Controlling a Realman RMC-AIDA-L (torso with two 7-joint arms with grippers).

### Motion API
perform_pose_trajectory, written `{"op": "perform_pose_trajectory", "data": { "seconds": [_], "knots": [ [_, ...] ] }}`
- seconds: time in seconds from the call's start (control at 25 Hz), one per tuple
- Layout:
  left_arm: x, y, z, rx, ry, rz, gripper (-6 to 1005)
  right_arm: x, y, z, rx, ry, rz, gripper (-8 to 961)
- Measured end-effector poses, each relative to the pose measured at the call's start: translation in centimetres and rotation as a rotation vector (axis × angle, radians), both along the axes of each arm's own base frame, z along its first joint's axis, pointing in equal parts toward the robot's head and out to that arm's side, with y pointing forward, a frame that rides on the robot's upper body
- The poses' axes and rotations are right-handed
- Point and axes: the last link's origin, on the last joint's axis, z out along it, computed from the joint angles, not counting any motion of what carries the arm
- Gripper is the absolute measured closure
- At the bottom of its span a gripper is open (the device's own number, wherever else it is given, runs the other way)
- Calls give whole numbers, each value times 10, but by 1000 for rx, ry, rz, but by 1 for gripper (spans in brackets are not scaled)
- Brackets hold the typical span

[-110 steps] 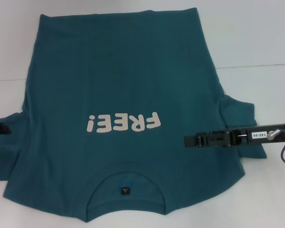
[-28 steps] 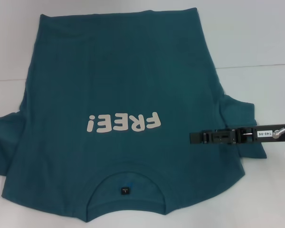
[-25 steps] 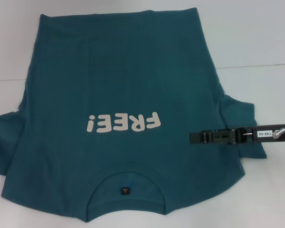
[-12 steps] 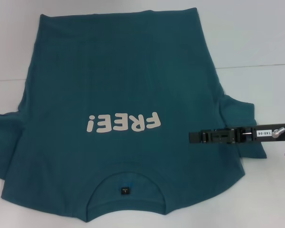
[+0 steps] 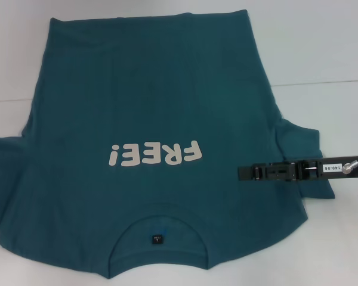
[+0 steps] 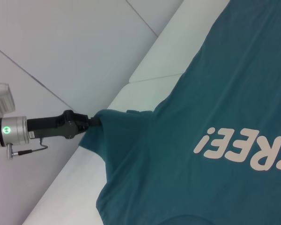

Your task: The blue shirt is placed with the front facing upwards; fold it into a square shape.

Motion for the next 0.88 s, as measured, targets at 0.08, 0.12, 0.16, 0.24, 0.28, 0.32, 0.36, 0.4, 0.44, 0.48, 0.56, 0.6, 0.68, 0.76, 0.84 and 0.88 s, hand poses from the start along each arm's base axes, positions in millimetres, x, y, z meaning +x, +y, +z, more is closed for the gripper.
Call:
{"op": "perform_pose_trajectory", "data": {
  "seconds": [0.08, 0.12, 0.16, 0.24, 0.28, 0.32, 0.36, 0.4, 0.44, 0.48, 0.56, 0.6, 0.68, 0.76, 0.84, 0.88],
  "knots": [
    [3, 2, 3, -2, 2, -8, 974, 0, 0, 0, 0, 0, 0, 112],
    [6, 3, 4, -8, 3, -17, 974, 0, 0, 0, 0, 0, 0, 112],
    [9, 4, 5, -12, 2, -23, 974, 0, 0, 0, 0, 0, 1, 113],
    [15, 5, 7, -32, -4, -40, 975, 0, 0, 0, 0, 0, 2, 113],
    [20, 5, 6, -58, -14, -54, 975, 0, 0, 0, 0, 0, 2, 113],
    [24, 5, 4, -76, -21, -63, 975, 0, 0, 0, 0, 0, 2, 114],
    [28, 5, 3, -99, -30, -74, 974, 0, 0, -1, 0, 0, 2, 114],
    [31, 5, 1, -117, -36, -83, 974, 0, 0, -1, 0, 0, 1, 114],
    [37, 5, -2, -149, -47, -99, 974, 0, 0, -1, 1, 0, 1, 114],
    [40, 5, -4, -165, -52, -108, 974, 0, 0, -1, 2, -1, 0, 115],
    [50, 7, -8, -201, -65, -128, 974, 0, 0, -1, 3, -1, 0, 115],
    [56, 8, -10, -219, -76, -135, 974, 0, 0, -1, 3, -2, -1, 116],
    [63, 10, -15, -246, -91, -138, 974, 0, 0, -1, 4, -2, -1, 116],
    [71, 12, -23, -278, -92, -139, 974, 1, 0, -1, 4, -2, -3, 117],
    [76, 13, -31, -301, -89, -142, 974, 2, 0, -1, 5, -3, -4, 117],
    [79, 13, -36, -311, -91, -144, 974, 2, -1, -1, 5, -3, -5, 117]
  ]
}}
